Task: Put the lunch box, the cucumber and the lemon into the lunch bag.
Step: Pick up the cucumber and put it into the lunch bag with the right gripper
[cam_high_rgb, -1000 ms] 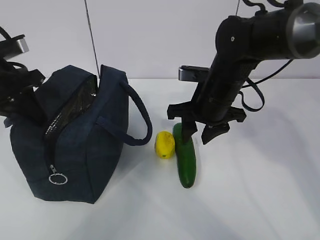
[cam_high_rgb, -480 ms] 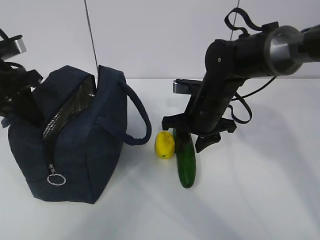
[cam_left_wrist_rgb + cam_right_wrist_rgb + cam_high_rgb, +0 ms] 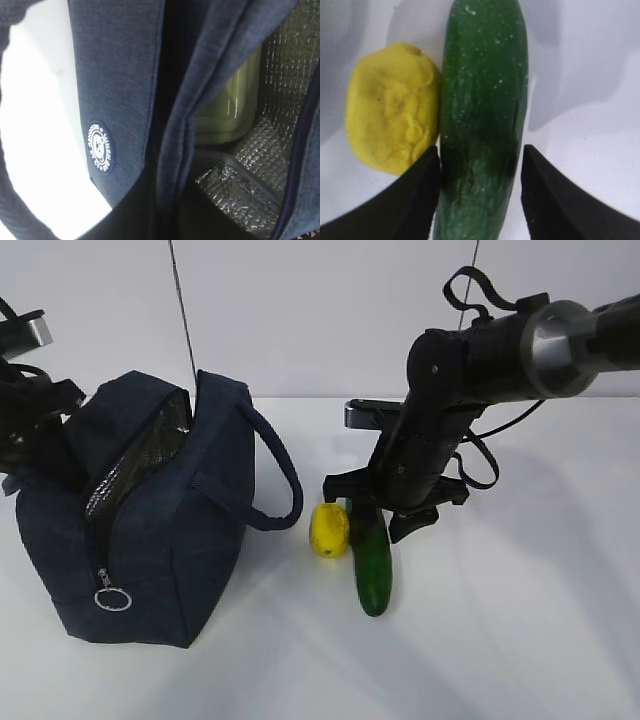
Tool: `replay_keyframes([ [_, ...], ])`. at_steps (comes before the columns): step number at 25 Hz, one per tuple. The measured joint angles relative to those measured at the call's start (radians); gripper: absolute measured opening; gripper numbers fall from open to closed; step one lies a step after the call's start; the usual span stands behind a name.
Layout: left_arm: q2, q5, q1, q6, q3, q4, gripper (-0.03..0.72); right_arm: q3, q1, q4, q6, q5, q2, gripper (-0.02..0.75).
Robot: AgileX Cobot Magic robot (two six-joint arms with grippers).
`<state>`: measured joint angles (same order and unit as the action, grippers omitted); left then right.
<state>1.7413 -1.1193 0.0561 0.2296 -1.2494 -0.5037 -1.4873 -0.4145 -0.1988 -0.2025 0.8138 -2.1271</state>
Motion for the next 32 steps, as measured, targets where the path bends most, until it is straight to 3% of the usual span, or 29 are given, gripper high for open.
replay_keyframes([
  [25,0.0,0.0,0.0,-0.002,0.0,0.0,0.008,-0.007,0.0,-0.011,0.0,0.007,-0.035,0.375],
  [32,0.0,0.0,0.0,-0.002,0.0,0.0,0.008,-0.008,0.0,-0.022,0.0,0.016,-0.035,0.335],
])
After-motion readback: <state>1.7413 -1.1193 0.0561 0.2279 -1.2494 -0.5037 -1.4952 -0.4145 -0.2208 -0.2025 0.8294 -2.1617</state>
